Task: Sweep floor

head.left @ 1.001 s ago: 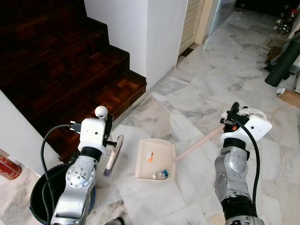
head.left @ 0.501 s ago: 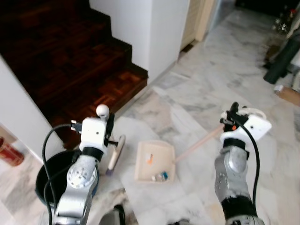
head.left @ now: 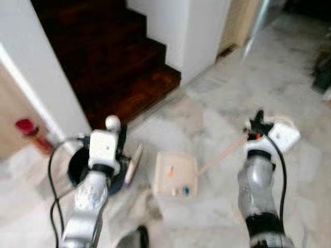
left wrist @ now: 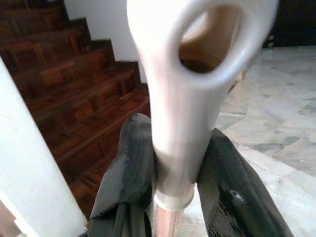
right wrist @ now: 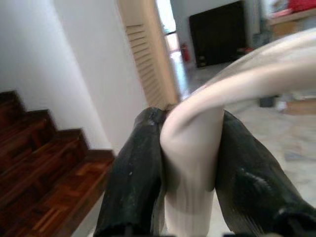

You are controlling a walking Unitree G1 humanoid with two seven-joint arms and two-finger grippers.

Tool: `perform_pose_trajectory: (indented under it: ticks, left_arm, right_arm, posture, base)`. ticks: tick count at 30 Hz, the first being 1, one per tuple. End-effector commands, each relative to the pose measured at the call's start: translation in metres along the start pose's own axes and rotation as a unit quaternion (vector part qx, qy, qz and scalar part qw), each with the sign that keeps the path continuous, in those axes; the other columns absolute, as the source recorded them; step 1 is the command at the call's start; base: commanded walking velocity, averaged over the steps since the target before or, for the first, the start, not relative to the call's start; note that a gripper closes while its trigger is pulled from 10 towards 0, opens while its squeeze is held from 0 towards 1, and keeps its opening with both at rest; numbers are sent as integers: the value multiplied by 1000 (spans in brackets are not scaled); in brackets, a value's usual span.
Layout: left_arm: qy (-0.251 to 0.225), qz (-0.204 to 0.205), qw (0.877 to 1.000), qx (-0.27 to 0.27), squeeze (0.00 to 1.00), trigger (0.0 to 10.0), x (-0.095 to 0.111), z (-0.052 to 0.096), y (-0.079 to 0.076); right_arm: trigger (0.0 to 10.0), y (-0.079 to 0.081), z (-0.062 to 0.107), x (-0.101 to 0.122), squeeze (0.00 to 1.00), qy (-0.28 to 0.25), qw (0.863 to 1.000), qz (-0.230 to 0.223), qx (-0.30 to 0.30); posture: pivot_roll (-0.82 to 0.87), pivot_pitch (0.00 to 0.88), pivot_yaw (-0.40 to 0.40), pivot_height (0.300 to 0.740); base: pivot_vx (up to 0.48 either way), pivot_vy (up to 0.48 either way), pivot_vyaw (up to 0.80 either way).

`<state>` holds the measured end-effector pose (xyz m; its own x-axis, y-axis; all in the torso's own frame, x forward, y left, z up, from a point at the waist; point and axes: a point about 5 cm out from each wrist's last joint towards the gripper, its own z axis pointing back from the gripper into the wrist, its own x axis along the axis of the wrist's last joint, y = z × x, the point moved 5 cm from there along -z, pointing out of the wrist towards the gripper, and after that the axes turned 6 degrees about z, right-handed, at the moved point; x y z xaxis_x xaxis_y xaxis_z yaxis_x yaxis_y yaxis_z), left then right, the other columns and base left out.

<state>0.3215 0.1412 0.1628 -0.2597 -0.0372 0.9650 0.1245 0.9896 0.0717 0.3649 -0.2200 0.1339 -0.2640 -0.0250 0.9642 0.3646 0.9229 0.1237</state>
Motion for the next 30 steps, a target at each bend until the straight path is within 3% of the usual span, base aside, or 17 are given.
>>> perform_pose_trajectory:
  ticks: [1,11,22,30]
  left_arm:
    - [-34,-3,999,-8,0,10000,16,-3,-2]
    - [-32,-1,999,-9,0,10000,16,-2,-2]
    - [-20,10,1000,-3,0,10000,12,-2,0]
    - [-17,14,1000,-1,0,10000,10,-1,1]
  right_arm:
    - [10000,3,-7,16,0,-29,1000,-12,-3]
    - [10000,3,-7,15,0,-25,1000,-9,-7]
    - [10000,4,-7,13,0,-19,1000,-8,-5]
    - [10000,4,-7,13,0,-17,1000,-10,-3]
  posture:
    - [127,108,-37,740]
    - [130,112,-39,740]
    - [129,117,-41,740]
    - [127,120,-45,740]
  base:
    - [-289,0,0]
    - [-273,0,0]
    - [0,0,0]
    - [0,375,0]
